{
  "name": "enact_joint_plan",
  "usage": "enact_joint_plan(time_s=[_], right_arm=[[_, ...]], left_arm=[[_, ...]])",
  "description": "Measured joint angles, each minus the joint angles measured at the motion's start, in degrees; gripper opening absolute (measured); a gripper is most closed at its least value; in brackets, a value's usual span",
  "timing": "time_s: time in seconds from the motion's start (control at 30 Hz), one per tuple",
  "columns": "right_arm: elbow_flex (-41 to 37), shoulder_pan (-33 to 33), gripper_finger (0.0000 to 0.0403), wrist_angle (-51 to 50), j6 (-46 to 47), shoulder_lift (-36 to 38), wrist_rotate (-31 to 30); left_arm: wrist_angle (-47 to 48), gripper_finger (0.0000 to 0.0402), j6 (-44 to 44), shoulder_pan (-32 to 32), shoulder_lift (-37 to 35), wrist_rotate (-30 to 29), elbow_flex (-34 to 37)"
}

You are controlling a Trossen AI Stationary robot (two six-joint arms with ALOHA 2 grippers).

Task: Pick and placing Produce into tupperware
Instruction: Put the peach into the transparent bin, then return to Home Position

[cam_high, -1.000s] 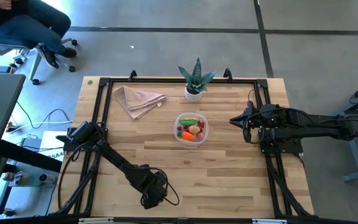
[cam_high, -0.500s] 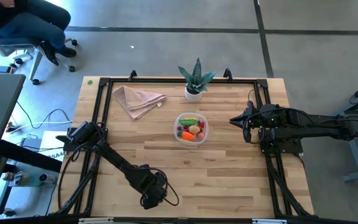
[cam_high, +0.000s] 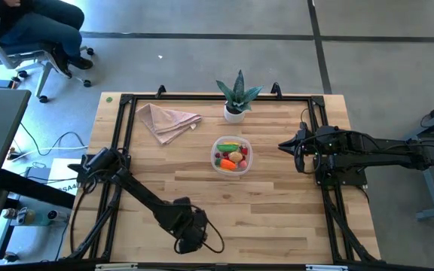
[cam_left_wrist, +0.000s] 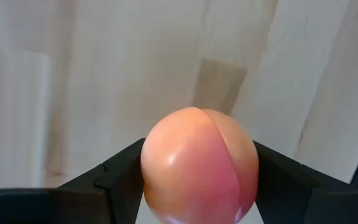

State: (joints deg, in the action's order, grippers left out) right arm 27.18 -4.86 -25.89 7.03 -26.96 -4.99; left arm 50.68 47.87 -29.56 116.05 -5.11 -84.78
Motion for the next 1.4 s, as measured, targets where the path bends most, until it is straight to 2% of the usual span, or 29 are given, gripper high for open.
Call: enact_joint_plan(time_s=[0.13, 0.27, 0.4, 0.57, 0.73, 0.97, 1.17, 1.4], right_arm=[[0.0, 0.0, 0.0035, 0.0, 0.0, 0.0, 0.0], [0.0, 0.0, 0.0035, 0.0, 0.0, 0.0, 0.0], [0.0, 0.0, 0.0035, 0.0, 0.0, 0.0, 0.0], [0.0, 0.0, 0.0035, 0.0, 0.0, 0.0, 0.0], [0.0, 0.0, 0.0035, 0.0, 0.0, 0.0, 0.0], [0.0, 0.0, 0.0035, 0.0, 0.0, 0.0, 0.0], [0.0, 0.0, 0.0035, 0.0, 0.0, 0.0, 0.0], [0.0, 0.0, 0.0035, 0.0, 0.0, 0.0, 0.0]], left_arm=[[5.9, 0.0244, -3.2, 1.2, -0.1, -6.1, -4.0], [9.6, 0.0228, -8.9, 5.1, -0.1, -12.4, -8.0], [9.3, 0.0218, -17.8, 11.4, -0.1, -13.1, -12.3], [9.2, 0.0242, -27.7, 21.7, -0.3, -13.0, -17.0], [7.3, 0.0252, -34.6, 31.7, -0.3, -9.3, -18.7], [1.9, 0.0226, -40.5, 41.5, 0.8, -0.2, -18.6], [1.2, 0.0242, -42.0, 44.2, 3.0, 2.8, -18.6], [2.7, 0.025, -44.4, 44.2, 6.8, 2.6, -18.6]])
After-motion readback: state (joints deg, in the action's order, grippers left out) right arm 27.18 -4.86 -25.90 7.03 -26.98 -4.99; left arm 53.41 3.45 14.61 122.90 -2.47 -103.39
